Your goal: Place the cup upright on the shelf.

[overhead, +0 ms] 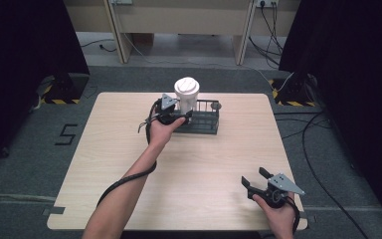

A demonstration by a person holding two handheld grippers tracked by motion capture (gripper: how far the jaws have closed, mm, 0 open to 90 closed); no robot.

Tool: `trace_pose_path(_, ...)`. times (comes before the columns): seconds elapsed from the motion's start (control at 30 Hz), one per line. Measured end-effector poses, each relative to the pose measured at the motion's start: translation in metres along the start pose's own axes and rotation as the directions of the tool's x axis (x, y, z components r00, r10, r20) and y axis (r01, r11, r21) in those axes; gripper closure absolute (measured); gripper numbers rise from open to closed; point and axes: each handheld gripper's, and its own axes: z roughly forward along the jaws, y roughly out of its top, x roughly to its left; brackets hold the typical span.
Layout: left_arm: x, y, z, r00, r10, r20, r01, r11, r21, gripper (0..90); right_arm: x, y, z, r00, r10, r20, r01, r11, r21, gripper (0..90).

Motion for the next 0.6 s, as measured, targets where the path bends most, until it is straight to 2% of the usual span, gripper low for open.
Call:
trace_pose_path(0.17, 0.004, -0.005, -0.009, 1.0, -0.002, -0.007, 0.002, 1.0, 0.004, 14.5, 0.0, 0.0, 0.0, 1.0, -0.001, 0.0, 0.001, 1.0, 0.0, 20.2)
trace_pose_path(0.27, 0.007, -0.005, -0.016, 0.9999, 0.008, -0.009, -0.008, 0.9999, -0.015, 14.7, 0.0, 0.0, 0.0, 1.0, -0.001, 0.001, 0.001, 1.0, 0.002, 20.1)
trace_pose_path(0.43, 0.01, -0.006, -0.022, 0.9998, 0.009, -0.017, -0.01, 0.9998, -0.019, 14.6, 0.0, 0.0, 0.0, 1.0, -0.001, 0.003, 0.001, 1.0, 0.003, 20.1)
trace_pose_path(0.6, 0.009, -0.008, -0.028, 1.0, 0.005, -0.007, -0.005, 0.9997, -0.025, 14.6, 0.0, 0.0, 0.0, 1.0, 0.0, 0.003, 0.0, 1.0, 0.005, 20.0)
